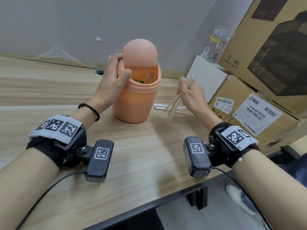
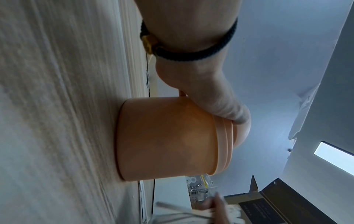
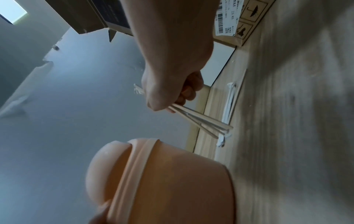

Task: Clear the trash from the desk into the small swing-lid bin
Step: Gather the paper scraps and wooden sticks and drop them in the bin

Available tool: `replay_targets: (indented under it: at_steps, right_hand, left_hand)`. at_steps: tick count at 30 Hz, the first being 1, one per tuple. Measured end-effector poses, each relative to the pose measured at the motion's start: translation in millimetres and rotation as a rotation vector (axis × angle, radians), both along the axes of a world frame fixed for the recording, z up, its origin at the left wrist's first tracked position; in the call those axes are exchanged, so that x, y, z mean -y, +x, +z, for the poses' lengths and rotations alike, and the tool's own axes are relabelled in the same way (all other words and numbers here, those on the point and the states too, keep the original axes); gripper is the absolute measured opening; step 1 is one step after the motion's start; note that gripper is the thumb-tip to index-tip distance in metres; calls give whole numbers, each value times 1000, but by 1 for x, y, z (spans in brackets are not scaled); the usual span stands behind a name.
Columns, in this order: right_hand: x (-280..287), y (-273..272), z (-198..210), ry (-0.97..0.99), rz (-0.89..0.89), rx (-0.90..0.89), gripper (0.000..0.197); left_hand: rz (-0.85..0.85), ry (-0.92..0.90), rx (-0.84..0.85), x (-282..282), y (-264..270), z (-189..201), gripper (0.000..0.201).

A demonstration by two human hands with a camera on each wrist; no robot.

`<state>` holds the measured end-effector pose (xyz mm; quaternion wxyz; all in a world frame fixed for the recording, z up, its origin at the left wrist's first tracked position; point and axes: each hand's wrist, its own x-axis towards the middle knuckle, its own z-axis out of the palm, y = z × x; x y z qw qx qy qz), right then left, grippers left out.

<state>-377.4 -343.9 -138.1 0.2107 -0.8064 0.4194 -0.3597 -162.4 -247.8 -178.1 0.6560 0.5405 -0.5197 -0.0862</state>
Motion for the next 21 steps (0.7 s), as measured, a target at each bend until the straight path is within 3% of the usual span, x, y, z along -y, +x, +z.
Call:
replay_targets:
  at_steps: [4, 11, 14, 21]
  right_hand:
    - [-8, 16, 32, -33, 31, 266, 55]
    - [-25, 38, 86, -218, 143, 537, 55]
    - [-26, 50, 86, -278, 129, 499, 54]
    - [-22, 66, 50, -366, 152, 122, 51]
  left_hand:
    - [-5, -1, 3, 0, 0, 0, 48]
    - [-20, -8, -6, 2, 2, -2, 42]
    - [-21, -20, -14, 2, 2, -2, 41]
    - [-6, -31, 2, 3, 1, -2, 45]
